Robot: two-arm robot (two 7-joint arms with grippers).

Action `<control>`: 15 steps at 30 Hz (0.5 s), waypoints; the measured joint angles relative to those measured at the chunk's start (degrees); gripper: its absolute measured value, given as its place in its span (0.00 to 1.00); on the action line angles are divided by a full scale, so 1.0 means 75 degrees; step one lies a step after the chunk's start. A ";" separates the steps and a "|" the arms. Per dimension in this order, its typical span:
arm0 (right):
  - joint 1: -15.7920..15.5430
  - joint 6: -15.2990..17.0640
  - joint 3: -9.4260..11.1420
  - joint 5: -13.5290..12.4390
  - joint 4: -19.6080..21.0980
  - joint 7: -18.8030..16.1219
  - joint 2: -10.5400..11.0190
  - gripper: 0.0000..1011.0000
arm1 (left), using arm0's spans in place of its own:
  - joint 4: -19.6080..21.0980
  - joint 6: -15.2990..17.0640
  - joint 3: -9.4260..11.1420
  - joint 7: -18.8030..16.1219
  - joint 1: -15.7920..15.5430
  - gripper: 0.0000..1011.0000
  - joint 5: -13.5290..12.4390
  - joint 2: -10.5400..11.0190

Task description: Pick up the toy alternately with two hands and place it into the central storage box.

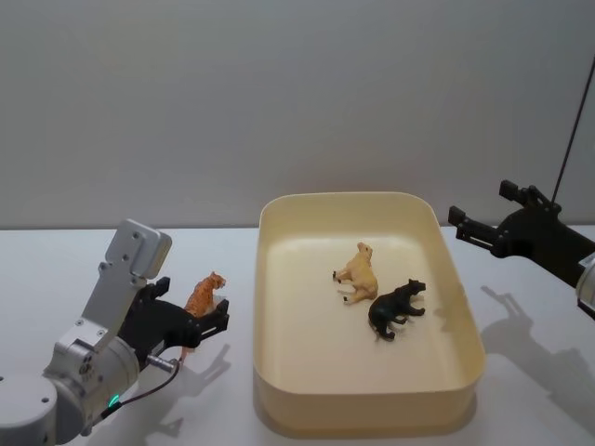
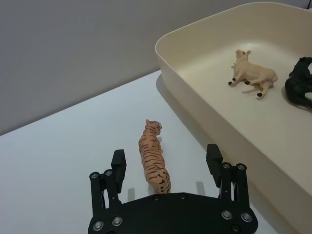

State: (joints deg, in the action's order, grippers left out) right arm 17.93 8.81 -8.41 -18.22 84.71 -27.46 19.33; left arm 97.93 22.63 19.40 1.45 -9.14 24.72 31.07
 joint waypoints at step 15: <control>0.0000 0.0000 0.0000 0.0000 0.0000 -0.0001 0.0000 0.99 | -0.0782 0.0028 -0.0079 0.0219 -0.0303 0.99 0.0261 -0.0247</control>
State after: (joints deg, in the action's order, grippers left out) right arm 17.93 8.81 -8.41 -18.21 84.71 -27.47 19.33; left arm 92.07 22.84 18.80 3.09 -11.42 26.68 29.22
